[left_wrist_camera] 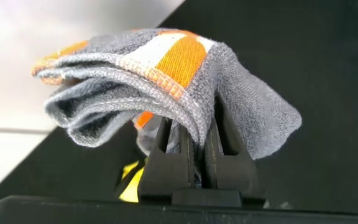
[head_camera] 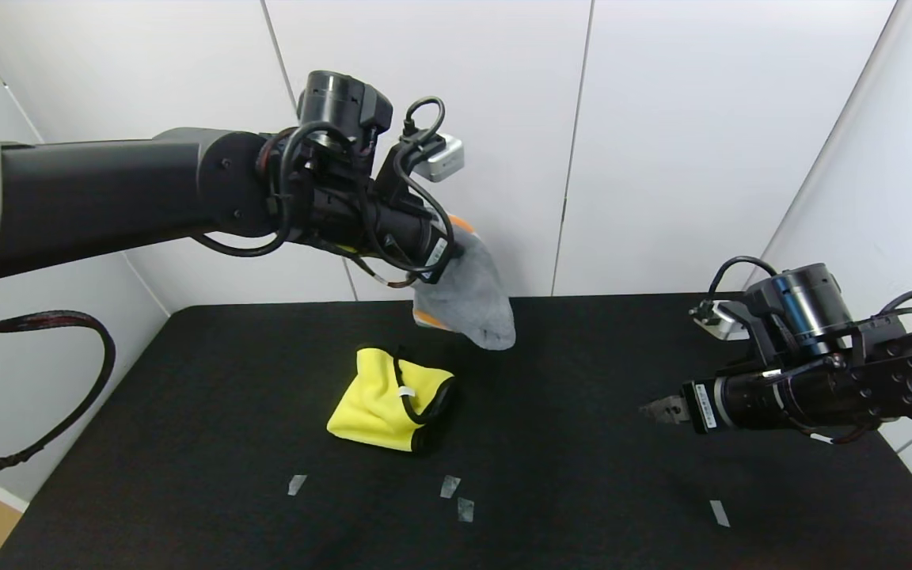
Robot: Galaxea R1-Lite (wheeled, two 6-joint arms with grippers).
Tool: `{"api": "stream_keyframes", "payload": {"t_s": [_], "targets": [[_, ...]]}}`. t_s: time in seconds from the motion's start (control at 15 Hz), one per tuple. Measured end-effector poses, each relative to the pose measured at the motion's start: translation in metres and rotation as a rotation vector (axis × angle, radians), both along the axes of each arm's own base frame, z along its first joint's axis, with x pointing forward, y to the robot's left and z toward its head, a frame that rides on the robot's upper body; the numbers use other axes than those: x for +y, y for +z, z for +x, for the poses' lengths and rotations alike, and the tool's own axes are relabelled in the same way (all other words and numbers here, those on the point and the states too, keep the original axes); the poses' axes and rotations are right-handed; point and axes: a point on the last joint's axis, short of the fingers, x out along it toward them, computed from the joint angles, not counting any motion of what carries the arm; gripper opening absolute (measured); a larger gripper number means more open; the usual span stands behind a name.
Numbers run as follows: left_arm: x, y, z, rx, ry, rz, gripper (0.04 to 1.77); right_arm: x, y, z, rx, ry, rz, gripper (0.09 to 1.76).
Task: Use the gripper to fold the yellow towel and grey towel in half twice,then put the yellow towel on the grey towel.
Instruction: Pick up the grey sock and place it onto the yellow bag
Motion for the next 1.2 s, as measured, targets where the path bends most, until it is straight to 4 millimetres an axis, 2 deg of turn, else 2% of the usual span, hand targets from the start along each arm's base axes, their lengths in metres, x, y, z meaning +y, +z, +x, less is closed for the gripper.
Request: {"api": "stream_keyframes", "payload": {"t_s": [0.4,0.87,1.2], "targets": [[0.031,-0.002,0.000,0.084,0.060,0.053,0.19,0.003,-0.003,-0.001,0.009,0.009,-0.004,1.71],[0.050,-0.013,-0.015,0.290,0.096,0.108,0.19,0.004,-0.003,-0.002,0.010,0.014,-0.005,1.71],[0.063,-0.040,-0.014,0.405,0.109,0.114,0.19,0.005,-0.004,-0.002,0.012,0.017,-0.006,1.71]]}}
